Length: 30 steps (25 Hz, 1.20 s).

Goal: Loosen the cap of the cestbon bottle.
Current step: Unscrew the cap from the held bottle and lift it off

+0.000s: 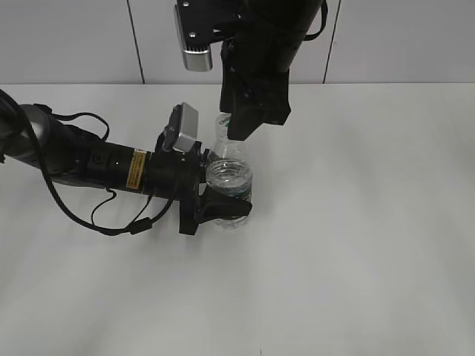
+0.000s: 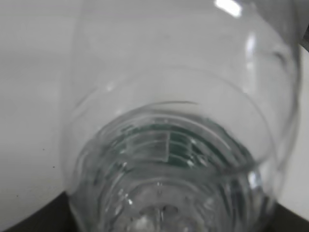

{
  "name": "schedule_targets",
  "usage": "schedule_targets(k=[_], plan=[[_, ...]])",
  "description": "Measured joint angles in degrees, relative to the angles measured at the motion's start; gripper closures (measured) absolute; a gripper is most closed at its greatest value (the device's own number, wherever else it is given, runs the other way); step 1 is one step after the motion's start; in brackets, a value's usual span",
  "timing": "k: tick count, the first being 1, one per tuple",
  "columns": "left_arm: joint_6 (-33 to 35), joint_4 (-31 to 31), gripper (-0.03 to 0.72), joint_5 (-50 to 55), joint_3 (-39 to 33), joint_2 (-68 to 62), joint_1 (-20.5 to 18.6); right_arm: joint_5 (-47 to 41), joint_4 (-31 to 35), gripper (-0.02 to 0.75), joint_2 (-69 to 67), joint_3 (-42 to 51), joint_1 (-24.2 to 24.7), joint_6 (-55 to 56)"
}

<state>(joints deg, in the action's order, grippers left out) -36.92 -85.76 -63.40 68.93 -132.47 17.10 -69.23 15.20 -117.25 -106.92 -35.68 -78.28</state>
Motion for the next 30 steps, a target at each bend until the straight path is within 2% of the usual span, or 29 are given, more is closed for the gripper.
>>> schedule_targets(k=[7, 11, 16, 24, 30], plan=[[-0.2, 0.1, 0.276, 0.0, 0.0, 0.0, 0.0, -0.1, 0.0, 0.37, 1.4, 0.0, 0.0, 2.2], [-0.2, 0.1, 0.276, 0.0, 0.0, 0.0, 0.0, -0.1, -1.4, 0.37, 2.4, -0.5, 0.0, 8.4], [-0.2, 0.1, 0.276, 0.0, 0.0, 0.0, 0.0, -0.1, -3.4, 0.37, 2.5, -4.7, 0.0, 26.8], [-0.2, 0.1, 0.276, 0.0, 0.0, 0.0, 0.0, -0.3, -6.8, 0.37, 2.5, -8.6, 0.0, 70.2], [-0.3, 0.8, 0.276, 0.0, 0.0, 0.0, 0.0, -0.5, -4.1, 0.37, 2.5, -8.6, 0.0, 85.8]])
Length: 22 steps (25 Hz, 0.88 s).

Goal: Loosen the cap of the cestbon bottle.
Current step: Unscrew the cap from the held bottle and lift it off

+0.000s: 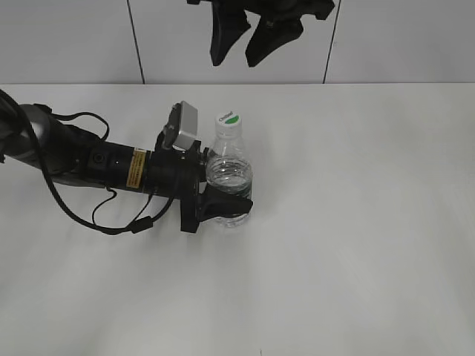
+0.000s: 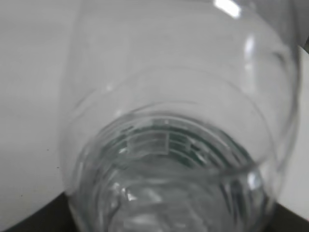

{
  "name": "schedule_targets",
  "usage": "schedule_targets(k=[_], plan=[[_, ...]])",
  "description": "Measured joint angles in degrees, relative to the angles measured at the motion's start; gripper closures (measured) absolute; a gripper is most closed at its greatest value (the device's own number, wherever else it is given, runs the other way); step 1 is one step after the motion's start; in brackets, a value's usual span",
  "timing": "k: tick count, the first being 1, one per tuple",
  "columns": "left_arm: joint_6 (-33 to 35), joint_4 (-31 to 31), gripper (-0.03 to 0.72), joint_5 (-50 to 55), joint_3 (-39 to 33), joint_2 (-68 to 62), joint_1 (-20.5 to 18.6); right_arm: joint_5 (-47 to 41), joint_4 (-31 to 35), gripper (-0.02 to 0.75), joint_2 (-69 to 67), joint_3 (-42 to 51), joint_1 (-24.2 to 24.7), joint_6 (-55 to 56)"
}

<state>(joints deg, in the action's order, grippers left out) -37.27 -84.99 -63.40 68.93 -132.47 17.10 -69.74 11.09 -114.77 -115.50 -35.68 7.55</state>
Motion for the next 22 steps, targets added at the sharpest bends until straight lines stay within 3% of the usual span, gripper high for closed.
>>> schedule_targets(k=[17, 22], plan=[[0.0, 0.3, 0.276, 0.1, 0.0, 0.0, 0.0, -0.1, 0.0, 0.37, 0.0, 4.6, 0.0, 15.6], [0.0, 0.3, 0.276, 0.2, 0.0, 0.0, 0.0, -0.1, -4.2, 0.369, 0.0, 4.6, -1.2, 19.4]])
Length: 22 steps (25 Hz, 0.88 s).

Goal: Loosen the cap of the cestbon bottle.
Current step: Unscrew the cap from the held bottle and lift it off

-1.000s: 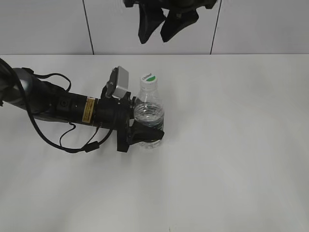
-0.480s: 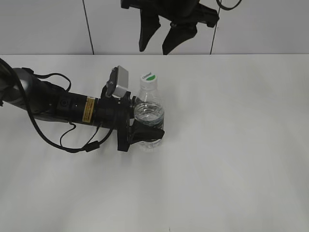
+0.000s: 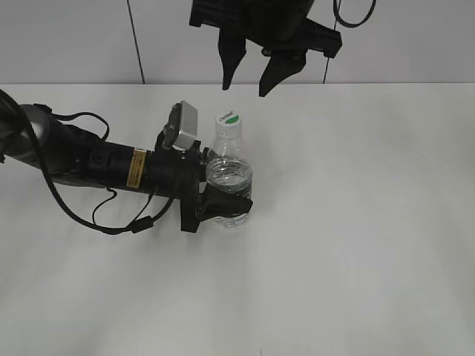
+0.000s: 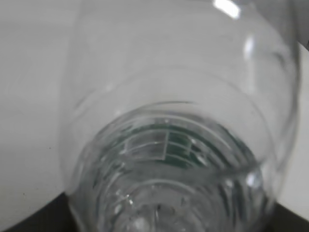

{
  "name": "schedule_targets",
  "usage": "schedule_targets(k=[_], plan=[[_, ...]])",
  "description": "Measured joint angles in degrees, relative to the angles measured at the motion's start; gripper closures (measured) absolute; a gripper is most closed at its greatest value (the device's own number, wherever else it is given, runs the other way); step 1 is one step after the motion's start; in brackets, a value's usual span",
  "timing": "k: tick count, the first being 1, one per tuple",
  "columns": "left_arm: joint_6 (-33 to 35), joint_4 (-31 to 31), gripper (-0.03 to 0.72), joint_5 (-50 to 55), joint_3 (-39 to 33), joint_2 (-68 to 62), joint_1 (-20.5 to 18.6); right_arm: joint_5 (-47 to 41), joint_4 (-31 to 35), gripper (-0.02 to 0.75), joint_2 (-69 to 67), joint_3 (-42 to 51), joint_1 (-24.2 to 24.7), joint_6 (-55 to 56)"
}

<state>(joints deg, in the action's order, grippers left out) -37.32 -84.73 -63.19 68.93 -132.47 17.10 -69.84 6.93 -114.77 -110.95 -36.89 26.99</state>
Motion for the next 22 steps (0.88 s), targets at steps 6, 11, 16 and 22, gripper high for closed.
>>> schedule_targets(k=[6, 11, 16, 22], plan=[[0.0, 0.0, 0.276, 0.3, 0.0, 0.0, 0.0, 0.0, -0.4, 0.368, 0.0, 0.0, -0.3, 2.9], [0.0, -0.1, 0.276, 0.4, 0.0, 0.0, 0.0, 0.0, 0.4, 0.338, -0.8, 0.1, -0.3, 3.2], [0.0, -0.1, 0.276, 0.4, 0.0, 0.0, 0.0, 0.0, 1.1, 0.321, -3.1, 0.2, -0.9, 3.4], [0.0, -0.1, 0.276, 0.4, 0.0, 0.0, 0.0, 0.0, 1.6, 0.319, -3.5, 0.3, -1.1, 3.4]])
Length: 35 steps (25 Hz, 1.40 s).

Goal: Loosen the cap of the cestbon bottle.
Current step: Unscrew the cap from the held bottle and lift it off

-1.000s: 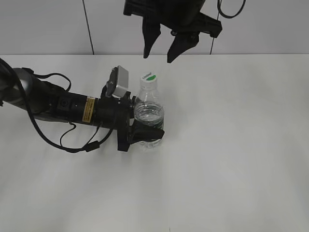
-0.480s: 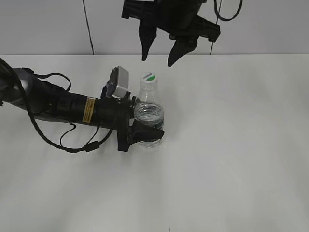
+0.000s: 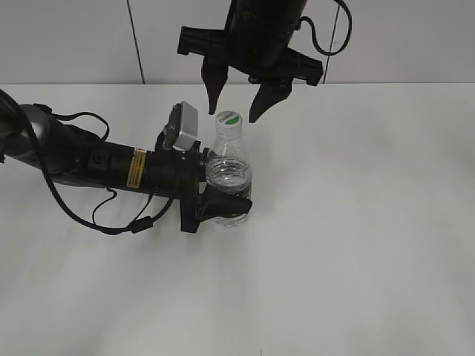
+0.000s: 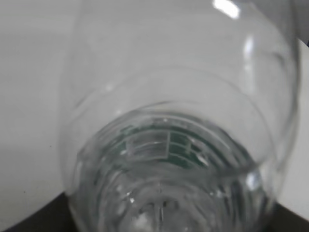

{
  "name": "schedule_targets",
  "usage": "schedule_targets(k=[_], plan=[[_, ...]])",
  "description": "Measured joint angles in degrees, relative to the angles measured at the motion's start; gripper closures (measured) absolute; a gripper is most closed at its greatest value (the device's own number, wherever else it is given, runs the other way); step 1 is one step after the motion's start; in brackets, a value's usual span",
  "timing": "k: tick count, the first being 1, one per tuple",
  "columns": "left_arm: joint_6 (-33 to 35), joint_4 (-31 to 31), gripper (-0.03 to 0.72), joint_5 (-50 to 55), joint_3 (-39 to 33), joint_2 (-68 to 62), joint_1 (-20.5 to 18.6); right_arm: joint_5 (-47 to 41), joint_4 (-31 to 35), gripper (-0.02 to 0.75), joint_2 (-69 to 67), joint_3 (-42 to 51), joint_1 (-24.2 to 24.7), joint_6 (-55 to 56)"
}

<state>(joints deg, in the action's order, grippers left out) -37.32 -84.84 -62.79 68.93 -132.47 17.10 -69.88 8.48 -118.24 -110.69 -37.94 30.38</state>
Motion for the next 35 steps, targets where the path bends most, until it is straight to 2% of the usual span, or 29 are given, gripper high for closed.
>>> schedule_targets(k=[35], plan=[[0.0, 0.0, 0.276, 0.0, 0.0, 0.0, 0.0, 0.0, 0.8, 0.319, -1.1, 0.0, -0.5, -1.2]])
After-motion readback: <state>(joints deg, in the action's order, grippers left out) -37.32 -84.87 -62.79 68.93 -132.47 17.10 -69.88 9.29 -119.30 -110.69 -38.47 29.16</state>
